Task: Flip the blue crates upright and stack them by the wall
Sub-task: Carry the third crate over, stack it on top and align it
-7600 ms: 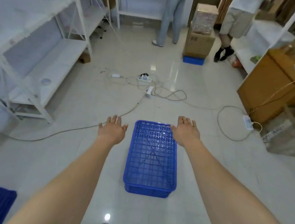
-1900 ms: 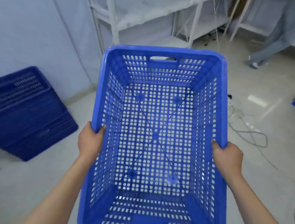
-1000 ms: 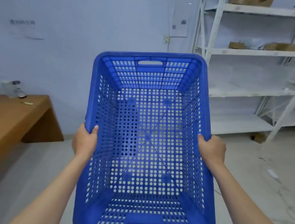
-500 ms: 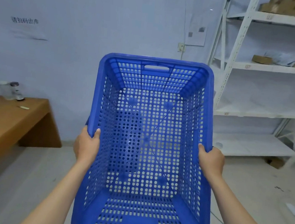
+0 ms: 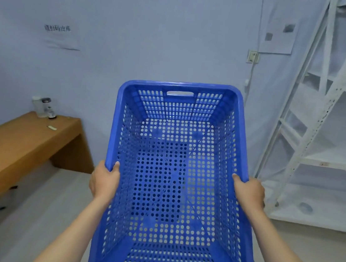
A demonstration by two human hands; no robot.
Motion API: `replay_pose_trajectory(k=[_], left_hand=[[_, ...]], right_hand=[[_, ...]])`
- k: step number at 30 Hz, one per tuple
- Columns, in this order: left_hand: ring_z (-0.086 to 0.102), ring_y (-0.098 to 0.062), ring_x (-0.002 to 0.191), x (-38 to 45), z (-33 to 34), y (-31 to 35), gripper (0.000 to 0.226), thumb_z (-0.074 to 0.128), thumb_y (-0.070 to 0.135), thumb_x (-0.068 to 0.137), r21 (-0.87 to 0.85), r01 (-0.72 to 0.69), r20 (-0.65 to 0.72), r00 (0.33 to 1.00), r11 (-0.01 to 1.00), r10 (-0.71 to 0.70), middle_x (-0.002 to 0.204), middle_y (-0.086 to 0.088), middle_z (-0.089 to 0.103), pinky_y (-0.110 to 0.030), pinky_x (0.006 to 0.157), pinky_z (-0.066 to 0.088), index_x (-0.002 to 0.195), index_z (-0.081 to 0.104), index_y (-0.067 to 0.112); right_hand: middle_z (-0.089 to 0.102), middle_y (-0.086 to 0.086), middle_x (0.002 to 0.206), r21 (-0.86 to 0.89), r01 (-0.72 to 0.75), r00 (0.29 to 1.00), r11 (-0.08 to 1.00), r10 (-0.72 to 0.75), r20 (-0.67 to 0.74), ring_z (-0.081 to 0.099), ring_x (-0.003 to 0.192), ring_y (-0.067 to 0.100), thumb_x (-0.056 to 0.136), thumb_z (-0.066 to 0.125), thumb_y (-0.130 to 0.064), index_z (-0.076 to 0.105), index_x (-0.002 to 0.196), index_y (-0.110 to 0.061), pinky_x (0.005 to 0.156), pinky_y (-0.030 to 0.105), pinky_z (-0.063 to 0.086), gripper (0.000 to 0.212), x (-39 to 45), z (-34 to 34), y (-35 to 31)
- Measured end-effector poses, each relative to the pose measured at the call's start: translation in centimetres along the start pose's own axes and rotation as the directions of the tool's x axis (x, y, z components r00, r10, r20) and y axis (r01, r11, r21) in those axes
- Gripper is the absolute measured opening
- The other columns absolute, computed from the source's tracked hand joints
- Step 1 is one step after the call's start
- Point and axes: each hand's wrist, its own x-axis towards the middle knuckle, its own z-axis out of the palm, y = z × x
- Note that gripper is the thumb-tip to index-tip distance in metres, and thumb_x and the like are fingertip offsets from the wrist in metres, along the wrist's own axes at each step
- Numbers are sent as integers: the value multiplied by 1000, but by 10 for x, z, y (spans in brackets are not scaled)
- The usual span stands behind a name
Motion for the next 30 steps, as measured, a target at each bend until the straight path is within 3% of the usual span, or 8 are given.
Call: replay_pose_trajectory(k=[5,12,17,19,21,24,27,30], left_hand=[[63,-27,73,36,41,15,20,55,41,93,31,82,-48,996,996,-80,78,-1,64,-46,72,56,87,57,22],[64,-34,75,127,115,4,23,58,41,91,49,231,-99,969,972,-225,79,-7,66,-48,75,55,86,60,18],[65,-32,77,209,174,-8,21,61,35,92,-53,355,-104,927,933,-359,86,-8,68,-42,72,53,94,62,14],[63,-32,77,234,199,-10,18,62,33,92,-110,439,-104,887,892,-449,88,-6,67,-41,73,53,95,61,15],[61,-31,74,254,225,-14,16,61,31,92,-166,518,-104,837,839,-537,87,-6,64,-39,70,51,96,59,15],[60,-31,75,272,259,-21,15,60,27,93,-251,616,-100,751,747,-652,90,-6,63,-37,68,49,99,56,14],[61,-32,79,287,288,-26,14,57,23,91,-326,693,-71,661,643,-747,95,-9,64,-40,70,54,98,56,11],[57,-32,78,308,316,-23,18,54,17,91,-366,748,-62,574,554,-816,96,-12,60,-39,66,49,104,56,5]], right_hand=[[68,17,70,-35,45,991,998,-40,124,66,72,36,86,62,-38,69,78,-4,65,36,51,36,85,41,-24],[63,10,68,-63,126,960,990,-106,258,53,53,23,90,61,-35,66,79,-6,46,24,37,32,200,132,-68],[67,15,73,-115,240,918,964,-187,351,63,66,30,88,64,-43,66,79,2,57,31,43,46,293,214,-125],[68,18,83,-206,286,905,936,-192,379,60,70,30,89,64,-37,65,89,4,59,30,42,42,329,249,-152],[62,15,88,-300,335,890,893,-195,412,56,74,28,90,62,-23,61,97,1,62,30,41,24,360,284,-182],[53,6,80,-402,384,873,832,-185,451,54,74,26,89,53,-6,53,93,-7,63,31,42,4,395,333,-218],[52,6,81,-464,461,847,757,-218,485,54,73,25,89,51,-3,54,91,-8,62,32,43,5,427,381,-251],[49,5,76,-510,534,809,674,-232,540,50,65,21,88,53,-1,53,89,-7,63,31,42,6,458,428,-282]])
